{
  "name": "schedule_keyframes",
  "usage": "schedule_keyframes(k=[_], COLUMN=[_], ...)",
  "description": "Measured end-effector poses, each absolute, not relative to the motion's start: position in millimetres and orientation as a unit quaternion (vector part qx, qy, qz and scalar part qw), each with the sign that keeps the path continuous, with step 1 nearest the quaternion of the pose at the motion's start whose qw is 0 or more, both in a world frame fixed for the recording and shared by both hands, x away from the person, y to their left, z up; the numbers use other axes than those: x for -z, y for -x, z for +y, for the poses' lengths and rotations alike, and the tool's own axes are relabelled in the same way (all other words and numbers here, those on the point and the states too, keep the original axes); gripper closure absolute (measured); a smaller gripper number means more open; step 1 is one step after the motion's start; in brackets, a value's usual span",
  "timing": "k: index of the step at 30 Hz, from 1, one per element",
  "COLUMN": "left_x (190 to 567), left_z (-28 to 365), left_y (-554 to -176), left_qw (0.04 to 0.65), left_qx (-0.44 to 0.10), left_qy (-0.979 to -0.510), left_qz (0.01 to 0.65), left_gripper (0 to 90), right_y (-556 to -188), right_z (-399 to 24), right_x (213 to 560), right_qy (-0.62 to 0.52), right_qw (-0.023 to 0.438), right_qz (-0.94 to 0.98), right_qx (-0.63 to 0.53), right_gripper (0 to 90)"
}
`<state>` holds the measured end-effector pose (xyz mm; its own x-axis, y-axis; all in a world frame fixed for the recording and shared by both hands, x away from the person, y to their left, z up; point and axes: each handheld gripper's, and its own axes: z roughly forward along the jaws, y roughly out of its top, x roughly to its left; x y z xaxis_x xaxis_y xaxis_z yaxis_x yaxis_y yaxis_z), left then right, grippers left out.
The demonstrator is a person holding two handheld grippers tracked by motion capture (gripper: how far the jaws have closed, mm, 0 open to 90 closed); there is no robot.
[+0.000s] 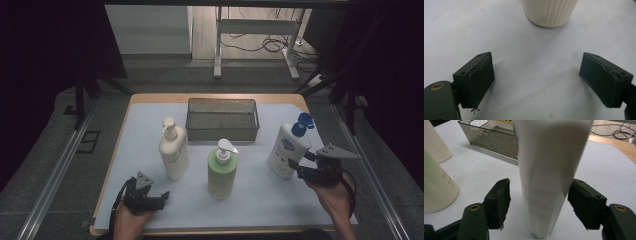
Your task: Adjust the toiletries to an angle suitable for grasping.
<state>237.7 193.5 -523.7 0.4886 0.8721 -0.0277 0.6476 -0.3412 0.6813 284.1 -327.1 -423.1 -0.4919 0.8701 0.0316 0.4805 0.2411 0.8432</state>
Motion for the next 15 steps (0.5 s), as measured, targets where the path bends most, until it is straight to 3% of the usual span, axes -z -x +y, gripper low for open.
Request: schedule_keyframes(k=[15], left_x=[523.8], left_z=[193.5], left_y=[-237.8], left_qw=[0.324], left_qx=[-0.174], left_qy=[-0.8], left_qz=[0.475], left_gripper=[12.0], right_y=[-306.1], right_z=[-315.0], right_x=[421.4], right_qy=[-0.446], right_qw=[0.241], right_qz=[0.756], right_qx=[-0.413], right_gripper=[34.2])
